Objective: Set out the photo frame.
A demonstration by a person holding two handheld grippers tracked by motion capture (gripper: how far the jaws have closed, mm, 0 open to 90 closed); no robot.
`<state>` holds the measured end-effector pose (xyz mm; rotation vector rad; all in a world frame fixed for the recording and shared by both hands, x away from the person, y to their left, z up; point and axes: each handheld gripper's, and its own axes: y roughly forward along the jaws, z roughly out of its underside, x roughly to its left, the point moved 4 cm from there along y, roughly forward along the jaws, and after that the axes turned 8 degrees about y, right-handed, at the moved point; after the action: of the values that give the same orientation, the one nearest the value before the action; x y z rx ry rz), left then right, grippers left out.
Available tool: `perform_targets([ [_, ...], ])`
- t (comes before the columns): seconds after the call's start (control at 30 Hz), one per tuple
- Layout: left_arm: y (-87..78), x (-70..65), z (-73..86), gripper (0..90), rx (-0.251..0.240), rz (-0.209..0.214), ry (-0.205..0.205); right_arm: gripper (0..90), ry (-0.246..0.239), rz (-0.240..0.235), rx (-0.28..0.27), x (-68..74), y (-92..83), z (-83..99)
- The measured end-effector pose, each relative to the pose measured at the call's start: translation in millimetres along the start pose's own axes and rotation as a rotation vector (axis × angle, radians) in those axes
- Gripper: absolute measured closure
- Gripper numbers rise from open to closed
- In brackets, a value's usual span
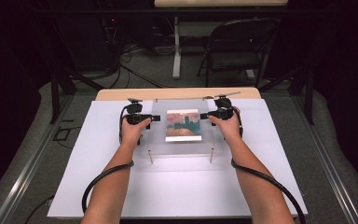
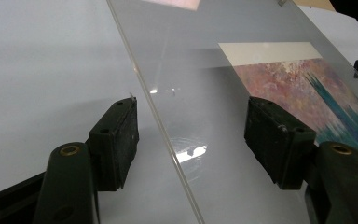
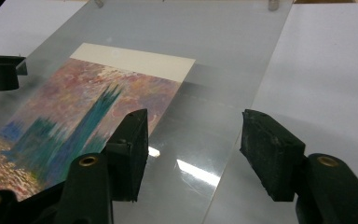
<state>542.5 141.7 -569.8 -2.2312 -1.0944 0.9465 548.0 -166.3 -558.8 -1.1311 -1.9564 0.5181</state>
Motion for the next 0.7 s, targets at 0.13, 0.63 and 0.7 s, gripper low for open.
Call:
perform_targets([
  [0.13,2.4,-1.7,0.6,35.0,0.001,0.023,-0.02,40.2,0.021,-0.009,0.004,-2.0,1.6,2.4],
  [0.63,6.5,-7.1,-0.7,30.9,0.035,0.028,-0.043,39.6,0.085,-0.038,0.032,-5.6,2.0,3.6],
  [0.7,6.9,-7.5,-0.7,30.8,0.037,0.035,-0.051,39.2,0.088,-0.045,0.034,-6.2,2.7,3.5],
])
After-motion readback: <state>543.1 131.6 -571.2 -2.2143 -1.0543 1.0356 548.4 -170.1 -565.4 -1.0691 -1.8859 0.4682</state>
